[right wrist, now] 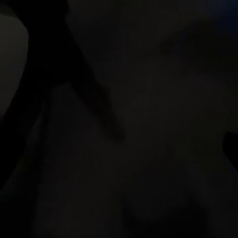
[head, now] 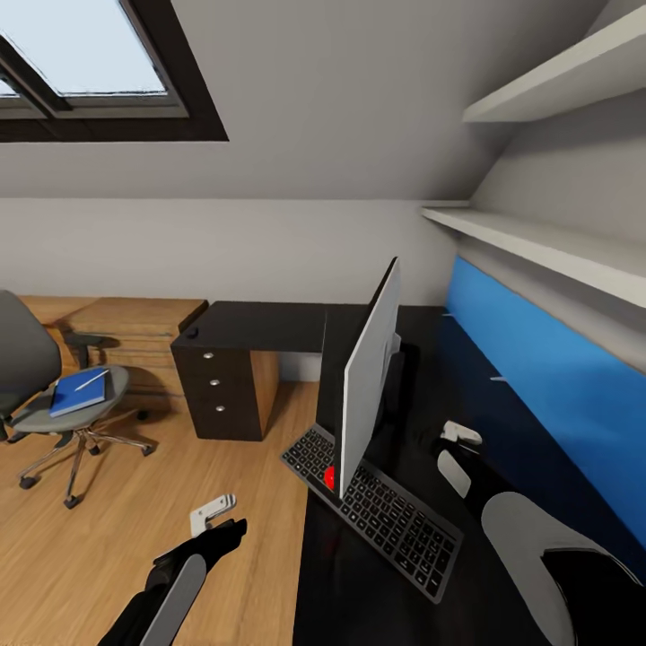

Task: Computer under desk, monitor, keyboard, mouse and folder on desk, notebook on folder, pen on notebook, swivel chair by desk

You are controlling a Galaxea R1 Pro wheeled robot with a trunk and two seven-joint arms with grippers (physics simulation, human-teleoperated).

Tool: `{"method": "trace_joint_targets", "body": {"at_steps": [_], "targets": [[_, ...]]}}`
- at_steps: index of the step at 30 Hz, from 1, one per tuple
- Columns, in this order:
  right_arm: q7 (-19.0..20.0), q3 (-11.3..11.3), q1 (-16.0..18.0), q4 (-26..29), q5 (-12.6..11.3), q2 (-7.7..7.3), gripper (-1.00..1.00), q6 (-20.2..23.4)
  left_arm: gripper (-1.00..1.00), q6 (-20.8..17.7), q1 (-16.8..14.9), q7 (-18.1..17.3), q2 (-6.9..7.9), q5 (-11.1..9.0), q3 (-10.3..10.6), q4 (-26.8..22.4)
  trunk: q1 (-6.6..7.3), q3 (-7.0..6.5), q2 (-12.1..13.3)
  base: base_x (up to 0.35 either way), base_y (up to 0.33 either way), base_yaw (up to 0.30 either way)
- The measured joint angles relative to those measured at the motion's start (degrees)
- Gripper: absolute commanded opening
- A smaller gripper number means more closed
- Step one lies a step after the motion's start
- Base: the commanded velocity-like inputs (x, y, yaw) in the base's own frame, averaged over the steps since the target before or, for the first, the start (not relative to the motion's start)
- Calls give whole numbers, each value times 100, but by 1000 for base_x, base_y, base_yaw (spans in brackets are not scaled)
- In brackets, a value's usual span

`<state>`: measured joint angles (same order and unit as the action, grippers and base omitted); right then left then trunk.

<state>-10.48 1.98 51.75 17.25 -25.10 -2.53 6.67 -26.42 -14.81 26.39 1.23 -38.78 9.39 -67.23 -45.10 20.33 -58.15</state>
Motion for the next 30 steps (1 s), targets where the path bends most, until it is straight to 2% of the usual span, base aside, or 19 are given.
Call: {"method": "trace_joint_targets", "body": {"at_steps": [8,18,30], "targets": [[7,7,-8,0,2,6,100,-8,100,0,0,2,-7,7,0,69,-176,144,-321,0,0,10],[5,1,-8,0,16,10,100,-9,100,8,0,9,-7,20,-1,87,-396,324,-722,0,0,181],[21,0,-9,0,11,9,100,-9,100,9,0,9,-7,26,-5,88,-659,540,-1204,0,0,17]]}}
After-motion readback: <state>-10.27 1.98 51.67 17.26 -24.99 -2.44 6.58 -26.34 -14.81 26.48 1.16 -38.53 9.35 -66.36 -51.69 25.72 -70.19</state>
